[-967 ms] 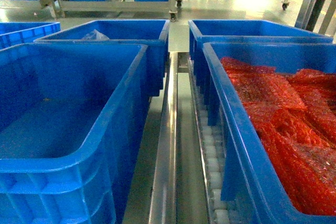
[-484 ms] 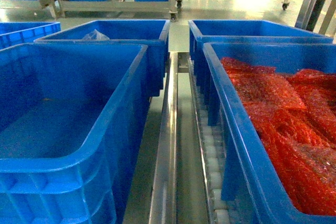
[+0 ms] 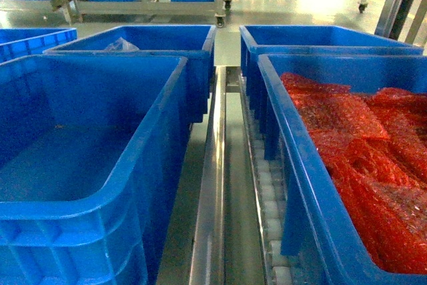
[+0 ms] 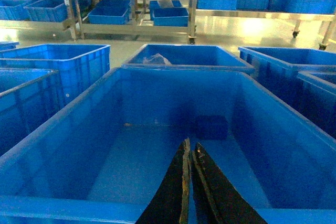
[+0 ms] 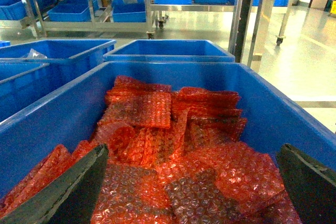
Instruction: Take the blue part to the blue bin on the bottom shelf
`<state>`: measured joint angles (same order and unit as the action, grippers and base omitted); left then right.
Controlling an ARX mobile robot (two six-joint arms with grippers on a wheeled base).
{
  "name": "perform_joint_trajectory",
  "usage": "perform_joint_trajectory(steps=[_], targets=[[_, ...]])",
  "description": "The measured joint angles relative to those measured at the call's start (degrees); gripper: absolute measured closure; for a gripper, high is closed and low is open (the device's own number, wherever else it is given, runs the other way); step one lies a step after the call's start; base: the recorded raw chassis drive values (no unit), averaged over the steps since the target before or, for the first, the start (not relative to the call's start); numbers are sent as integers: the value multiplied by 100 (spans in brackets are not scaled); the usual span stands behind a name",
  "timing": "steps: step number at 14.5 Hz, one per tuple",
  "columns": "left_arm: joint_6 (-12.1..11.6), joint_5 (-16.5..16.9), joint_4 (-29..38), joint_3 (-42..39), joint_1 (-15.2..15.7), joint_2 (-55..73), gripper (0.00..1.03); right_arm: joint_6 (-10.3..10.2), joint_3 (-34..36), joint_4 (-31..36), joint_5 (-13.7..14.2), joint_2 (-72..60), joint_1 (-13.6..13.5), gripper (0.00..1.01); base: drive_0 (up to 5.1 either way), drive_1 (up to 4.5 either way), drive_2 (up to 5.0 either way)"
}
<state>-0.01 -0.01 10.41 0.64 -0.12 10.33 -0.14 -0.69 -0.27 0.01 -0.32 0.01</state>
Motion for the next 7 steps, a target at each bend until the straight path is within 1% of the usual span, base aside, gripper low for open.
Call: perform_joint_trajectory(steps=[3, 4, 5, 7], targets=[[0, 2, -48, 0, 0, -55, 101, 0, 0, 0, 0, 0, 0, 3, 0, 0, 0], [0, -4, -782, 4, 0, -518, 101, 0, 0, 0, 0, 0, 0, 3, 0, 0, 0], [0, -7, -1075, 4, 0, -975, 101, 0, 0, 0, -2, 0, 0, 3, 0, 0, 0], [0, -7, -1102, 4, 0, -970, 101, 0, 0, 7, -2, 0, 0, 3, 0, 0, 0]])
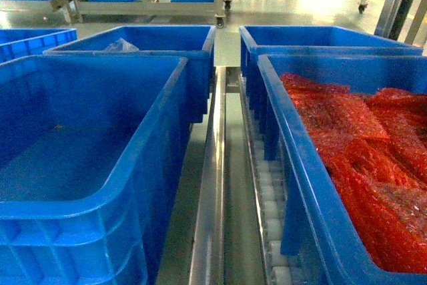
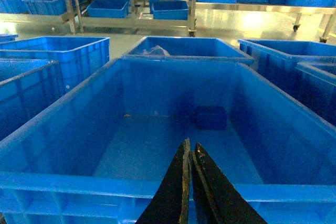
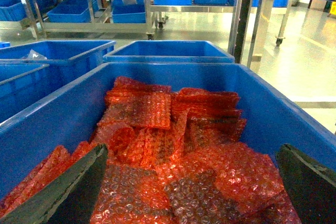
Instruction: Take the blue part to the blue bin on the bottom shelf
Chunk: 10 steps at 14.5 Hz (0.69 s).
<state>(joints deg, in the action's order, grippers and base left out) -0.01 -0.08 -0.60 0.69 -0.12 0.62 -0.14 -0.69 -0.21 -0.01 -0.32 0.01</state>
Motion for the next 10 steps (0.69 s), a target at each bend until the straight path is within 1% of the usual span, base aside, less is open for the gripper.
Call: perform_joint_trajectory(steps=[2, 9, 10], targets=[[0, 7, 33, 0, 0, 0, 99, 0, 0, -4, 2, 0, 0, 3, 0, 0, 0], [0, 7, 35, 0, 0, 0, 7, 0, 0, -7, 2, 0, 0, 3, 0, 0, 0], [-2, 7, 35, 0, 0, 0, 5, 0, 0, -7, 2, 0, 0, 3, 0, 0, 0]])
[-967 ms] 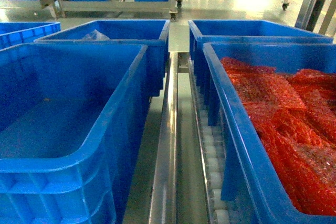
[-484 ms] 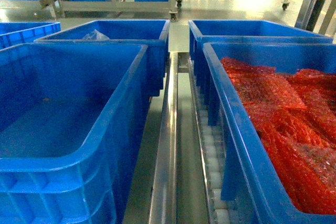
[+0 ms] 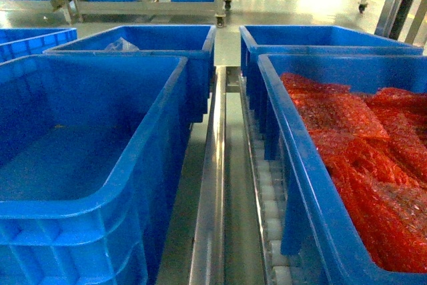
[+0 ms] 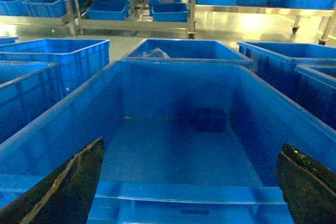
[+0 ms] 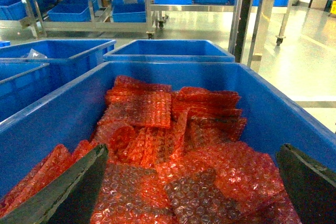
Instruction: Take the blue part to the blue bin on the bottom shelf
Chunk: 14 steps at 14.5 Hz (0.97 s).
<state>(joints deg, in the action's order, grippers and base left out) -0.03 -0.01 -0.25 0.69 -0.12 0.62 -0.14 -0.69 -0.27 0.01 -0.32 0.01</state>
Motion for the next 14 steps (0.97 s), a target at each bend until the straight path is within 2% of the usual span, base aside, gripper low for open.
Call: perform_joint_trajectory(steps=[14], targets=[[0, 0, 0, 0, 0, 0, 5, 0, 0, 0, 0, 0, 0, 3, 0, 0, 0]])
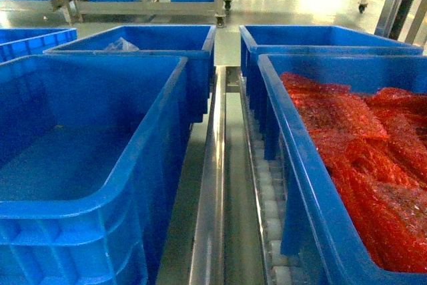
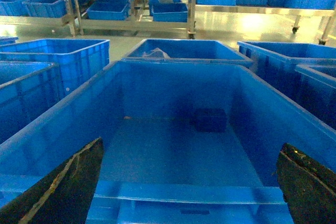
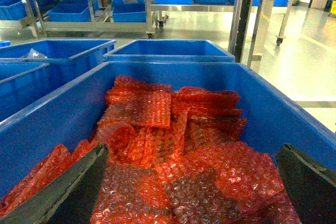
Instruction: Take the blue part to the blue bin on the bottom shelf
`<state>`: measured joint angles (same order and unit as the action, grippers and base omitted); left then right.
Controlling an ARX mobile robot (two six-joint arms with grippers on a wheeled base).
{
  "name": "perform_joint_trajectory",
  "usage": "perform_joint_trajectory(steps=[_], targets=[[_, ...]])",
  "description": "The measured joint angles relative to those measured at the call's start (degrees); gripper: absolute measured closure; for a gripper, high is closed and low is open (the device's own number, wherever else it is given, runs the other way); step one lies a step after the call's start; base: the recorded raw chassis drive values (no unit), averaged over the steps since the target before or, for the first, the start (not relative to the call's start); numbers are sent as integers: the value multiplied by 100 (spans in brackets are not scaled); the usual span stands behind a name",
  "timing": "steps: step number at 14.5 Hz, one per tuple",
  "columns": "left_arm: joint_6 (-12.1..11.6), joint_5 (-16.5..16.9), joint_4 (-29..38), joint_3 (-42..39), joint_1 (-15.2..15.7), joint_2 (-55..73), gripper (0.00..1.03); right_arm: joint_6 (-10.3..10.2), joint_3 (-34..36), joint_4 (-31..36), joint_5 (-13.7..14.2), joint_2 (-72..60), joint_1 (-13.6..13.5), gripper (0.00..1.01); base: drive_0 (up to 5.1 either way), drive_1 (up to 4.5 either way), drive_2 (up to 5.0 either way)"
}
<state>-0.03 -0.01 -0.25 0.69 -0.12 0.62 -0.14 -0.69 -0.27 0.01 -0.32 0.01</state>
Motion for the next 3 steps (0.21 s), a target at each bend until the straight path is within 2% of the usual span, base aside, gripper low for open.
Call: perform_joint_trajectory(steps=[3], targets=[[0, 0, 0, 0, 0, 0, 5, -2, 0, 0, 0, 0, 0, 3, 0, 0, 0]])
